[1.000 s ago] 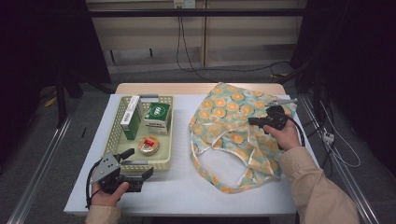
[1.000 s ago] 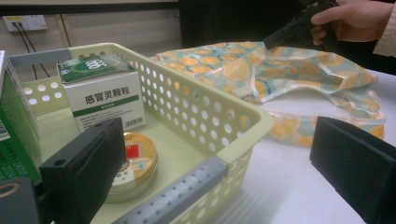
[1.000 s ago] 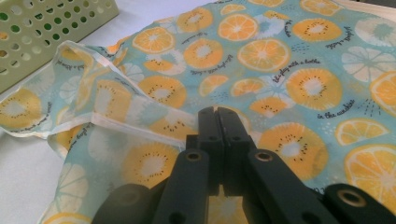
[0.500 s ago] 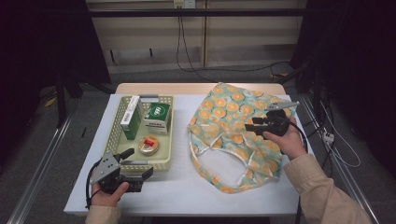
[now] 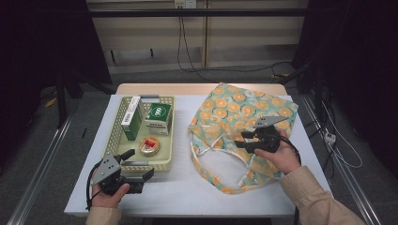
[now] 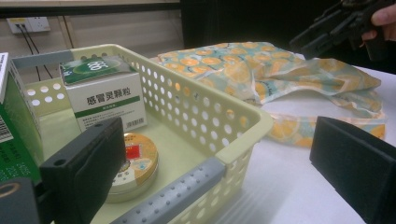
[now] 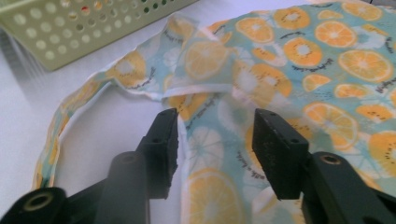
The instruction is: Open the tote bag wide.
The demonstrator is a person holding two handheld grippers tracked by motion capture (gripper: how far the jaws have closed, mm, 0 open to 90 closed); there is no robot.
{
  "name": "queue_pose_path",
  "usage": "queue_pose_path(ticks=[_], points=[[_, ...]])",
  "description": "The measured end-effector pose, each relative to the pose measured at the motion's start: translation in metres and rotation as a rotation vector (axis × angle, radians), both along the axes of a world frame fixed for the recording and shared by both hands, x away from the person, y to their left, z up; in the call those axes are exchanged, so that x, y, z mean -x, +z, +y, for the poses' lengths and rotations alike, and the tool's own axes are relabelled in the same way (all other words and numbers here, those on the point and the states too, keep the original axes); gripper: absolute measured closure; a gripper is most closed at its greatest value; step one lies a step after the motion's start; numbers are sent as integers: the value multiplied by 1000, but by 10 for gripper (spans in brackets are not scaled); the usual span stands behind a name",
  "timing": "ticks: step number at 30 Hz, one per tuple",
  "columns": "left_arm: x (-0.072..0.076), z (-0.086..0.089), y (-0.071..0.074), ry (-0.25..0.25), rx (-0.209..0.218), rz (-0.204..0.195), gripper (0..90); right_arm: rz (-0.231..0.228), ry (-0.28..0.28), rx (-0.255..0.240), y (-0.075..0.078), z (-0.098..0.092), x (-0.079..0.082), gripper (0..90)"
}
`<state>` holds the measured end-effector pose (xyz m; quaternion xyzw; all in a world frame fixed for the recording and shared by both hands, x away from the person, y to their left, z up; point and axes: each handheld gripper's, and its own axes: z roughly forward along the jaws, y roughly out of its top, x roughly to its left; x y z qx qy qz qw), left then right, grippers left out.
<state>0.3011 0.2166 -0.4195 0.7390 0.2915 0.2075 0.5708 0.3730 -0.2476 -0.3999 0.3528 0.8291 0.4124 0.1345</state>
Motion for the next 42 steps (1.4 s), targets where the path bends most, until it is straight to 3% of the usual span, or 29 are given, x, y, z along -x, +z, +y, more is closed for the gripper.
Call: queue_pose_path(ticks=[5,14,21,26,33,37,42], points=[[0,0,0,-1,0,-1,34,15,47,26,-15,10,4,682],[0,-2,-1,-6,4,8,34,32,61,101,-40,22,6,617],[0,-1,-1,-5,-1,6,34,45,54,146,-52,23,1,630],[0,-1,-2,-6,-2,7,34,59,34,121,-54,20,-2,691],[-1,-2,-2,-8,-4,5,34,76,18,78,-56,11,-9,857],[-1,-2,-2,-7,-2,7,34,63,18,92,-56,12,-8,900],[-1,-2,-2,-10,-6,6,34,94,31,57,-56,12,-7,900]])
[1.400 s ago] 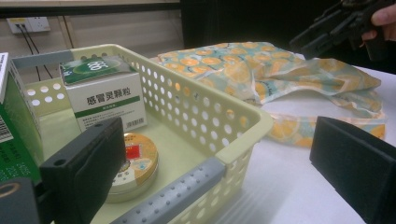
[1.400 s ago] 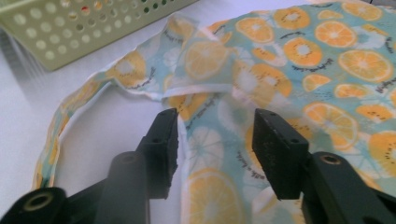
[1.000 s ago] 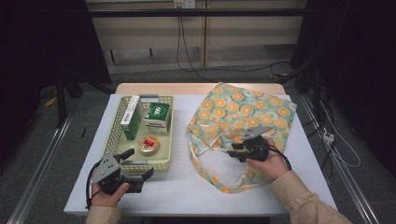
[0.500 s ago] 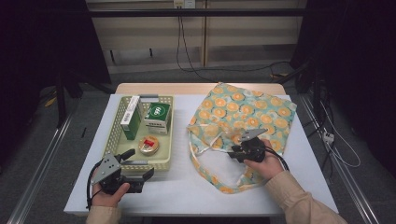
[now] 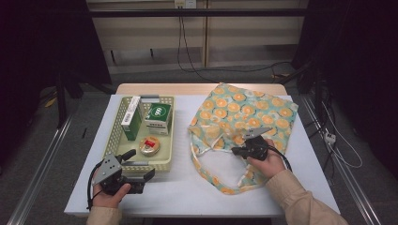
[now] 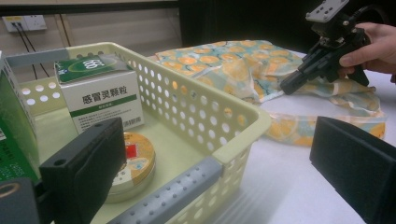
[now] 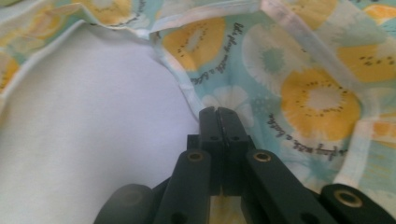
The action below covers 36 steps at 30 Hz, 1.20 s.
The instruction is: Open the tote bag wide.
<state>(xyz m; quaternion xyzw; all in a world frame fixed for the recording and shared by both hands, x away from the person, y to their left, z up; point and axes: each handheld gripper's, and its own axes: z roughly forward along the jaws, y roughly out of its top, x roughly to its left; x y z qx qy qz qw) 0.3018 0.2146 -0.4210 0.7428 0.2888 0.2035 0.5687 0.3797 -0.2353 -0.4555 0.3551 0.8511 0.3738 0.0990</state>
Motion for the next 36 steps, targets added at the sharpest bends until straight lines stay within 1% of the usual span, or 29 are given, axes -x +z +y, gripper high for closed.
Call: queue_pose_path(ticks=[1,3,4,6,8,10,12,14,15,17,18,19,21,22,23,27,30,32,33,35,36], points=[[0,0,0,-1,2,1,34,7,14,-4,0,2,2,900],[0,0,0,-1,3,1,34,-8,31,24,2,8,6,900],[0,0,0,0,2,0,34,-8,46,23,3,10,7,900],[0,0,0,1,5,1,34,-6,58,5,5,13,10,900],[0,0,0,1,5,1,34,15,72,-35,7,15,11,900],[0,0,0,0,4,1,34,20,82,-66,12,17,13,900],[0,0,0,2,6,2,34,20,89,-98,17,18,15,900],[0,0,0,3,5,2,34,8,89,-120,23,18,13,900],[0,1,1,1,0,-2,34,8,83,-134,27,17,12,900],[0,0,1,-1,2,-4,34,-14,54,-150,34,12,8,900],[0,0,1,1,-1,-5,34,-12,43,-173,37,9,5,900],[0,0,1,2,6,-4,34,-12,32,-183,39,5,3,900],[0,1,1,2,5,-3,34,-27,6,-168,42,0,-1,900],[0,0,1,4,11,-2,34,-24,-1,-180,43,-3,-4,900],[0,1,1,3,10,-3,34,-25,-15,-182,43,-6,-6,900],[0,1,1,4,11,-3,34,-31,-57,-169,44,-16,-15,900],[0,1,1,4,9,-2,34,-31,-92,-172,42,-24,-22,900],[0,1,1,3,10,-2,34,-37,-114,-156,41,-29,-27,900],[0,1,1,3,10,-2,34,-33,-123,-161,40,-32,-29,900],[0,1,1,2,11,-2,34,-31,-143,-156,38,-36,-34,900],[0,1,1,2,11,-2,34,-28,-145,-157,37,-37,-36,900]])
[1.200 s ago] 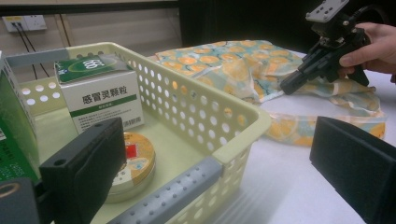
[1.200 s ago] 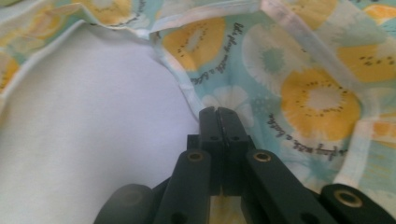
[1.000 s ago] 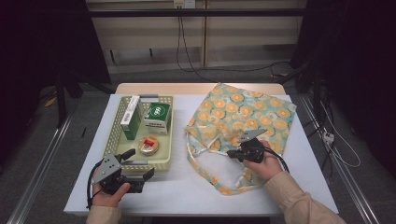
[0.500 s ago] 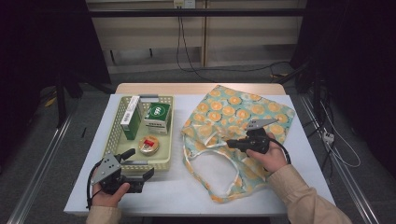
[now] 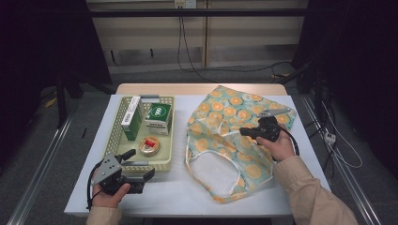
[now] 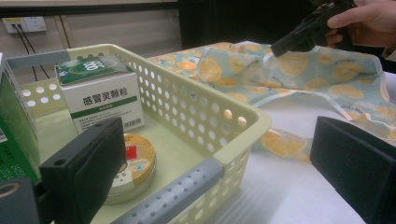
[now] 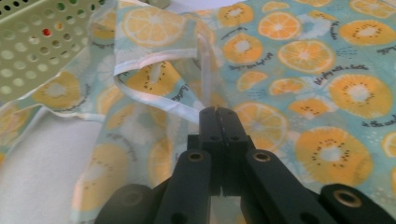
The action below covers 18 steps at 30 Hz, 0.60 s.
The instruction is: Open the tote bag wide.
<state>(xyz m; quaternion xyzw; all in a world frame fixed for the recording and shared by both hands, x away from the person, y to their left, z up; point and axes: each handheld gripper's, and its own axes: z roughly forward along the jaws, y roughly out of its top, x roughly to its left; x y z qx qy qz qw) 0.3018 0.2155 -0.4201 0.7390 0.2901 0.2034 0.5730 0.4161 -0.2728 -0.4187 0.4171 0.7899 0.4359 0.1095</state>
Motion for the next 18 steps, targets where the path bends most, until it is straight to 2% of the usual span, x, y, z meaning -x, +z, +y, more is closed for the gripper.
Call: queue_pose_path(ticks=[3,10,13,15,16,18], points=[[0,1,0,1,-4,2,34,10,-28,-13,-4,-5,-6,900],[-1,0,-1,-4,-2,6,34,28,-86,-2,-20,-15,-20,900],[-1,1,-2,-4,-6,6,34,32,-117,10,-25,-19,-25,900],[-1,1,-2,-3,-9,7,34,31,-134,37,-29,-21,-27,900],[-1,0,-2,-2,3,10,34,38,-143,44,-31,-23,-28,900],[-1,1,-2,-6,-10,8,34,43,-152,49,-34,-26,-29,900]])
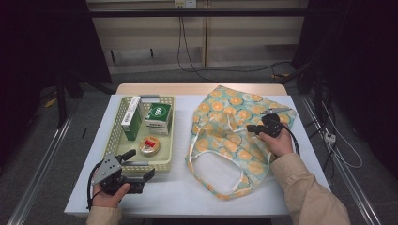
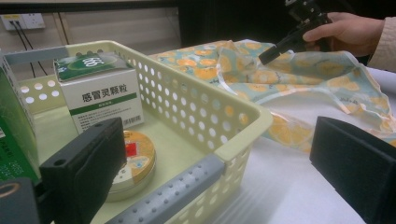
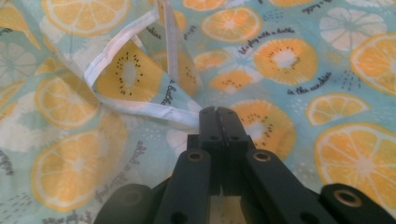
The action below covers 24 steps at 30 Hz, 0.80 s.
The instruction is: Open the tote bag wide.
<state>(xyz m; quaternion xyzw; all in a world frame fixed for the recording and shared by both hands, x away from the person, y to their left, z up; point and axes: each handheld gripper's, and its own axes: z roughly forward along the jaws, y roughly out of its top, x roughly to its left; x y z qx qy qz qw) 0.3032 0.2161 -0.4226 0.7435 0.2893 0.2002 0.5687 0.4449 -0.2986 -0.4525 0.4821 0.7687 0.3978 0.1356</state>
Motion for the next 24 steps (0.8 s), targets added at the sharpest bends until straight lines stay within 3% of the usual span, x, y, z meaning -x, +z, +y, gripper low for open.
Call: queue_pose_path(ticks=[5,11,15,19,24], points=[[0,0,0,1,1,1,34,8,-18,19,-4,-4,-1,900],[0,0,0,1,-2,0,34,0,11,25,0,-1,2,846],[1,0,0,7,14,3,34,-16,37,31,9,5,7,763],[0,-1,0,2,1,0,34,-44,52,41,23,12,15,622],[0,-2,0,2,6,1,34,-75,107,50,37,24,25,574]])
